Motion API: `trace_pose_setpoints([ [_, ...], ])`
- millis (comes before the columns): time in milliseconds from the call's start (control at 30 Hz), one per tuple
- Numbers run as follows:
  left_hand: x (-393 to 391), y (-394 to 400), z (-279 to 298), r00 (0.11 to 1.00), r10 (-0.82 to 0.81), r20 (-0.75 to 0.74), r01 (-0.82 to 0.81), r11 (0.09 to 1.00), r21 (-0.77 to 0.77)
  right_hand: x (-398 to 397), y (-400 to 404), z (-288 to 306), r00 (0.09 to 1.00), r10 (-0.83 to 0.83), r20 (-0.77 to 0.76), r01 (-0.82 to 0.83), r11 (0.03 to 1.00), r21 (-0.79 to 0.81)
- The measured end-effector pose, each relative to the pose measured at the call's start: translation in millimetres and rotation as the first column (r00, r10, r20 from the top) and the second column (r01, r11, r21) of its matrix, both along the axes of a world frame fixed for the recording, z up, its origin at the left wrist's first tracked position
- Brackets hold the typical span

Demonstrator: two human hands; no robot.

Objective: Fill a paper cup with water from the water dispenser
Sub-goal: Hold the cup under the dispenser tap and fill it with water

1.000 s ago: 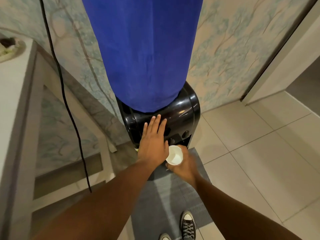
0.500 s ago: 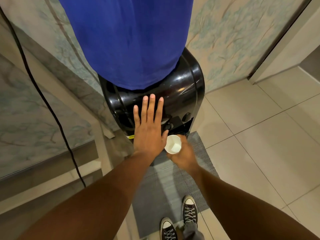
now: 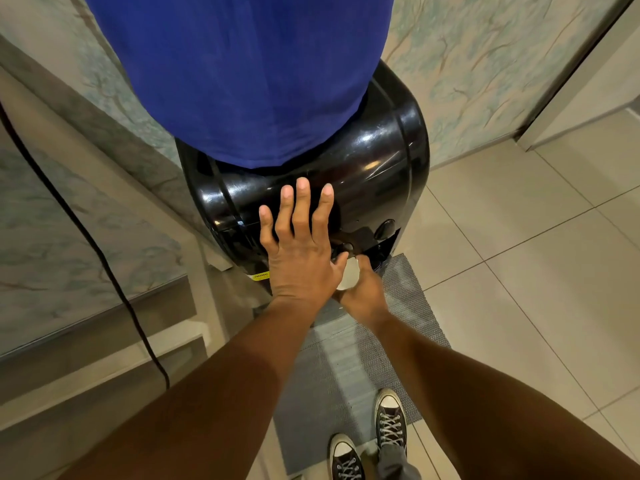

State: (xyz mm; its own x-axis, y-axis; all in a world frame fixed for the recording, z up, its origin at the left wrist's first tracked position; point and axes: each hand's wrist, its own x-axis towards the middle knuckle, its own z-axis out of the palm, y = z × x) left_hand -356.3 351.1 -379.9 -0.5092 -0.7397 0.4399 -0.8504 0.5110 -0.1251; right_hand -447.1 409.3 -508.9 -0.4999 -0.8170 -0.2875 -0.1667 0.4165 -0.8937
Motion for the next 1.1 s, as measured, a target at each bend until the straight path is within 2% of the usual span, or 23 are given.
trace_pose_setpoints([
  [67,-0.8,-1.6,-0.2,1.0,0.004,0.001,-0.004,0.999,-0.035,-0.9,-3.1,0.2,0.999,-0.031,0.045,0.032,0.999,-0.008],
  [333,-6.8,-8.1,-5.8,0.999,0.032,-0.036,-0.035,0.994,-0.1,-4.3,-6.6,3.5,0.998,-0.035,-0.046,0.034,0.999,-0.032],
  [467,-7.0,-8.0,-7.3,0.999,0.03,-0.045,-0.034,0.994,-0.101,-7.3,-4.3,6.4,0.974,0.116,-0.195,-0.137,0.986,-0.096],
  [533,-6.8,-7.7,-7.2,0.999,0.027,-0.046,-0.032,0.994,-0.1,-8.8,-4.5,5.4,0.969,0.138,-0.204,-0.172,0.973,-0.157],
  [600,-6.8,-7.5,-6.7,0.999,0.025,-0.046,-0.03,0.995,-0.1,-9.5,-6.1,2.1,0.974,0.132,-0.182,-0.166,0.968,-0.186],
  [767,-6.7,-6.8,-5.0,0.999,0.026,-0.045,-0.03,0.995,-0.093,-7.0,-8.9,0.6,0.996,0.089,0.003,-0.086,0.973,-0.215],
  [867,-7.1,-5.7,-3.7,0.999,0.032,-0.043,-0.036,0.995,-0.094,-6.2,-9.9,6.2,0.994,0.042,0.097,-0.026,0.985,-0.168],
  [967,-7.0,-5.8,-3.2,0.998,0.024,-0.056,-0.027,0.997,-0.07,-6.7,-8.6,7.5,0.999,-0.005,0.033,0.007,0.997,-0.071],
  [1100,-7.2,-5.6,-3.3,0.998,0.026,-0.058,-0.03,0.997,-0.066,-8.3,-7.0,6.7,1.0,-0.001,0.008,0.001,0.999,-0.052],
])
